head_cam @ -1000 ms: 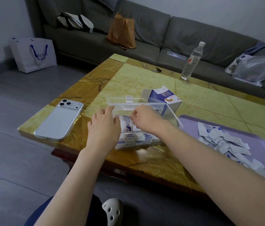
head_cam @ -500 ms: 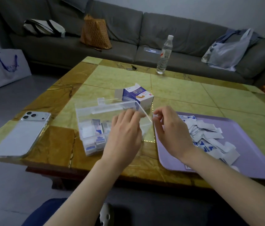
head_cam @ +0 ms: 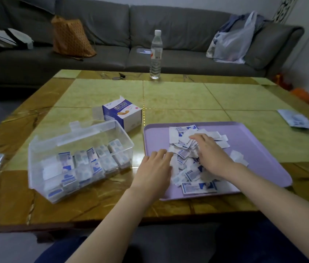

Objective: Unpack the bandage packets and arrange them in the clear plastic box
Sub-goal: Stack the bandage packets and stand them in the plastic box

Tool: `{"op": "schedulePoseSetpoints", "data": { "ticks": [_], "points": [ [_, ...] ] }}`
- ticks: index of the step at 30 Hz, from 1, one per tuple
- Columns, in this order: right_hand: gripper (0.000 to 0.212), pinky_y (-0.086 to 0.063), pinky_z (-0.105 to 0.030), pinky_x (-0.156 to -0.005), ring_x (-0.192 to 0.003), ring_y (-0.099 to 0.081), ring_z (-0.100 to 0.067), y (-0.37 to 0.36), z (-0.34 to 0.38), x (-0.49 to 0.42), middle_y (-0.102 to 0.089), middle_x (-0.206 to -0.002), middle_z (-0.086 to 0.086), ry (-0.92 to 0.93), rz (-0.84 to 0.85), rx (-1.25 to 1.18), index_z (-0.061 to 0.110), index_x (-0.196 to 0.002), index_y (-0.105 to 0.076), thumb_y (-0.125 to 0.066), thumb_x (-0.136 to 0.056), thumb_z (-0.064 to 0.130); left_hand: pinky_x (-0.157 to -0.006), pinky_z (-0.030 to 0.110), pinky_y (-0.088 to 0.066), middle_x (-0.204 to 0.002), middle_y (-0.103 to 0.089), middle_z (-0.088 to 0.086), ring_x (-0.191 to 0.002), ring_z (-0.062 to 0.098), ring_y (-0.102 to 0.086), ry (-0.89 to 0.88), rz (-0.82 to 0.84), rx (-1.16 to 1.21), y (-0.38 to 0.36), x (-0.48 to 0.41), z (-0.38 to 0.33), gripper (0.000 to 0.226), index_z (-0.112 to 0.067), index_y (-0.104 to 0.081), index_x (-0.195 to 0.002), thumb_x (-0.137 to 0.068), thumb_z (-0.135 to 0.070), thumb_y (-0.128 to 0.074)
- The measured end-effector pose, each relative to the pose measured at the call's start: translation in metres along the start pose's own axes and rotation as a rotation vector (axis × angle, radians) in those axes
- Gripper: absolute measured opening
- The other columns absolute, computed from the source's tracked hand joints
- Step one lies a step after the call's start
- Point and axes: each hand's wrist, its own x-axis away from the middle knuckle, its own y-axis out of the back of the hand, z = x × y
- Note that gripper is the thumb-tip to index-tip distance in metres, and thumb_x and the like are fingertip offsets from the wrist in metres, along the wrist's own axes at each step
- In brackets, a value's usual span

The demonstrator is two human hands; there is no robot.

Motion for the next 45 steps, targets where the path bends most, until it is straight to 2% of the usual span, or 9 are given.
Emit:
{"op": "schedulePoseSetpoints", "data": {
  "ticks": [8,12,19,24,31,34,38,41,45],
  "points": [
    [0.066,-0.017,-0.029,-0.112,-0.143,-0.016,-0.019,0.001,-0.015,-0.044,-0.018,-0.155,0.0,0.146,0.168,0.168,0.02,-0.146,-0.022,-0.051,-0.09,0.0,-0.093,0.037,-0.033,-0.13,-0.039,0.007,-0.117,0.028,-0.038,0.062,0.172,-0.164,-0.015,-0.029,-0.002,0.038,-0.015,-0.033,-0.134,-0.099,-0.03,-0.032],
    [0.058,-0.039,-0.037,-0.1,-0.128,-0.041,-0.024,0.004,-0.019,-0.061,-0.044,-0.142,-0.002,0.1,0.219,0.154,0.025,-0.138,-0.041,-0.05,-0.086,0.0,-0.087,0.036,-0.033,-0.122,-0.04,0.008,-0.109,0.028,-0.039,0.067,0.17,-0.207,-0.017,-0.036,-0.006,0.032,-0.014,-0.037,-0.126,-0.099,-0.029,-0.031],
    [0.037,-0.047,-0.036,-0.084,-0.108,-0.057,-0.025,0.006,-0.021,-0.067,-0.06,-0.123,0.0,0.094,0.114,0.133,0.024,-0.12,-0.057,-0.04,-0.093,0.005,-0.087,0.037,-0.035,-0.124,-0.039,0.01,-0.109,0.029,-0.038,0.078,0.169,-0.205,-0.018,-0.043,-0.009,0.036,-0.012,-0.034,-0.129,-0.099,-0.032,-0.03],
    [0.024,-0.048,-0.037,-0.067,-0.082,-0.061,-0.028,0.01,-0.02,-0.064,-0.067,-0.089,-0.005,0.102,0.006,0.141,0.016,-0.093,-0.065,-0.042,-0.096,0.012,-0.089,0.037,-0.036,-0.125,-0.039,0.01,-0.11,0.028,-0.039,0.074,0.174,-0.191,-0.017,-0.042,-0.008,0.037,-0.013,-0.034,-0.13,-0.099,-0.032,-0.03],
    [0.028,-0.04,-0.033,-0.059,-0.072,-0.058,-0.027,0.019,-0.014,-0.051,-0.066,-0.076,-0.007,0.091,-0.069,0.019,0.007,-0.084,-0.066,-0.044,-0.098,0.02,-0.092,0.036,-0.034,-0.129,-0.039,0.008,-0.114,0.027,-0.039,0.069,0.197,-0.161,-0.014,-0.038,-0.006,0.04,-0.017,-0.03,-0.136,-0.1,-0.032,-0.03],
    [0.03,-0.026,-0.031,-0.049,-0.058,-0.043,-0.023,0.03,-0.003,-0.043,-0.047,-0.06,0.0,0.091,-0.137,-0.05,0.008,-0.073,-0.049,-0.042,-0.099,0.02,-0.096,0.036,-0.036,-0.131,-0.04,0.007,-0.117,0.025,-0.04,0.107,0.181,-0.069,-0.011,-0.036,-0.005,0.041,-0.015,-0.03,-0.138,-0.1,-0.031,-0.032],
    [0.024,-0.031,-0.031,-0.055,-0.057,-0.04,-0.01,0.032,0.015,-0.024,-0.044,-0.065,0.009,0.11,-0.208,-0.106,0.015,-0.077,-0.044,-0.039,-0.1,0.019,-0.097,0.032,-0.035,-0.133,-0.035,0.011,-0.12,0.026,-0.04,0.233,-0.013,0.252,-0.003,-0.032,-0.007,0.043,-0.006,-0.027,-0.135,-0.099,-0.026,-0.039],
    [0.017,-0.041,-0.032,-0.067,-0.079,-0.056,-0.019,0.022,0.022,-0.004,-0.063,-0.089,0.001,0.146,-0.199,-0.036,0.017,-0.096,-0.057,-0.042,-0.097,0.011,-0.099,0.028,-0.03,-0.138,-0.029,0.011,-0.126,0.025,-0.035,0.22,-0.183,0.337,0.003,-0.028,-0.008,0.054,-0.005,-0.02,-0.141,-0.096,-0.021,-0.046],
    [0.022,-0.035,-0.03,-0.074,-0.091,-0.054,-0.022,0.006,0.023,0.015,-0.064,-0.098,0.0,0.199,-0.146,0.027,0.019,-0.103,-0.059,-0.045,-0.091,0.007,-0.096,0.032,-0.038,-0.135,-0.038,0.006,-0.121,0.023,-0.042,0.152,-0.16,0.269,0.001,-0.024,-0.007,0.053,-0.015,-0.026,-0.14,-0.093,-0.022,-0.051]
  ]
}}
